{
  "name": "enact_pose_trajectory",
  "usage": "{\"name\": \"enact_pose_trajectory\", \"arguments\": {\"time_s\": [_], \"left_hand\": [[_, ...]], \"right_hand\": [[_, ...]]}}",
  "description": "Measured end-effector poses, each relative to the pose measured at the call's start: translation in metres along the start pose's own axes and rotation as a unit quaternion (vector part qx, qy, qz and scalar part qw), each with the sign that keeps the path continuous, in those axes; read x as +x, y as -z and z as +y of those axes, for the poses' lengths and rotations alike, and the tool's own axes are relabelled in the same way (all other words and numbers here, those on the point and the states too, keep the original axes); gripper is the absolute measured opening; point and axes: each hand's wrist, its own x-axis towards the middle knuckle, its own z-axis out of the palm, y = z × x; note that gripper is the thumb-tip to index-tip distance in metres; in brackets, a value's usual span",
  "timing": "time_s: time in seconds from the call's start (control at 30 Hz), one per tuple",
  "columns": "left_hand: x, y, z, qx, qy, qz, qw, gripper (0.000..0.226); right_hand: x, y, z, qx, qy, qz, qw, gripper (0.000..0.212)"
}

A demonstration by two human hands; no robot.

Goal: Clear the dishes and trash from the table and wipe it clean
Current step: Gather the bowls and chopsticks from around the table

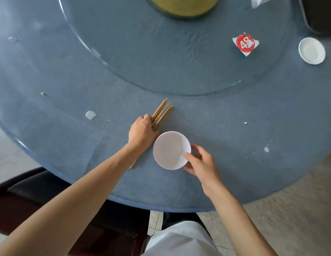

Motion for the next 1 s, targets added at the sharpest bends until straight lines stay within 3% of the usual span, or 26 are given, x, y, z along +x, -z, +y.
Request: {"name": "enact_pose_trajectory", "arguments": {"time_s": [0.13, 0.4, 0.57, 0.73, 0.87, 1.0], "left_hand": [[0.003, 0.005, 0.001, 0.04, 0.006, 0.01, 0.999, 0.03], [0.004, 0.004, 0.002, 0.099, -0.031, 0.01, 0.995, 0.024], [0.002, 0.011, -0.001, 0.071, -0.007, -0.023, 0.997, 0.021], [-0.015, 0.022, -0.002, -0.11, 0.081, -0.057, 0.989, 0.02], [-0.048, 0.033, 0.005, -0.315, 0.135, -0.054, 0.938, 0.018], [-0.078, 0.038, 0.021, -0.446, 0.166, -0.041, 0.878, 0.025]], "right_hand": [[-0.003, -0.004, 0.003, 0.012, -0.016, -0.013, 1.0, 0.022], [-0.005, -0.013, 0.007, 0.073, -0.055, -0.068, 0.994, 0.046], [-0.007, -0.014, 0.004, 0.073, -0.056, -0.065, 0.994, 0.047], [-0.015, -0.006, 0.001, 0.053, -0.051, -0.071, 0.995, 0.046], [-0.027, 0.012, -0.003, 0.053, -0.043, -0.071, 0.995, 0.042], [-0.036, 0.041, -0.003, 0.101, -0.046, -0.076, 0.991, 0.043]]}}
